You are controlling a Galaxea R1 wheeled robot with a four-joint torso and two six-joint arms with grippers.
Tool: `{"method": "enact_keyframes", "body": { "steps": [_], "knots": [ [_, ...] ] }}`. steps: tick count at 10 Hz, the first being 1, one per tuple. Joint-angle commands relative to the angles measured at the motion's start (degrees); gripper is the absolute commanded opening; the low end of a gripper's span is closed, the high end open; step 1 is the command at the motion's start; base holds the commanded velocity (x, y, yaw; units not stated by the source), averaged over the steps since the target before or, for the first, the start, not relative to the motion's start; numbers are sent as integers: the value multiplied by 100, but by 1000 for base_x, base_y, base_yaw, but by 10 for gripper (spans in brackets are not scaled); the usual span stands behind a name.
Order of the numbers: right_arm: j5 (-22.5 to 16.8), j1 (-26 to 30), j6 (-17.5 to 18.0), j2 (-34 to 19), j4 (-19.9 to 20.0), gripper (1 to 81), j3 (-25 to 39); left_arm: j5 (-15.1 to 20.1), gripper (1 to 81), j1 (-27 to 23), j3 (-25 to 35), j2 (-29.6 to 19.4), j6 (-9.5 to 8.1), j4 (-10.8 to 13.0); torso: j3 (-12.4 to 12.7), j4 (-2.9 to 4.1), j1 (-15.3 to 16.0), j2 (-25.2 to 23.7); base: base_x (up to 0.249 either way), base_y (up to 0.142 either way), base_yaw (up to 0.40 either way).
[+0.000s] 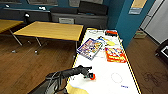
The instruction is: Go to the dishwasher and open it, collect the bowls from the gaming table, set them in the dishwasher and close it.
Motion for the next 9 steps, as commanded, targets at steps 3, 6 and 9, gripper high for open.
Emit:
{"method": "enact_keyframes", "body": {
  "steps": [3, 6, 9],
  "knots": [
    [-316, 33, -6, -297, -246, 10, 160, 302, 10, -1633, 2719, -1402, -429, 63, 0, 0, 0, 0, 0, 0, 0],
    [-343, 25, -6, -289, -246, 10, 134, 311, 10, -1615, 3721, -2456, -491, 72, 389, 0, 2, 0, 0, 0, 0],
    [-352, 25, -49, -254, -246, 10, 135, 293, 10, -1273, 4592, -3503, -491, 237, 782, 0, 5, 2, 0, 0, 0]
  ]
}}
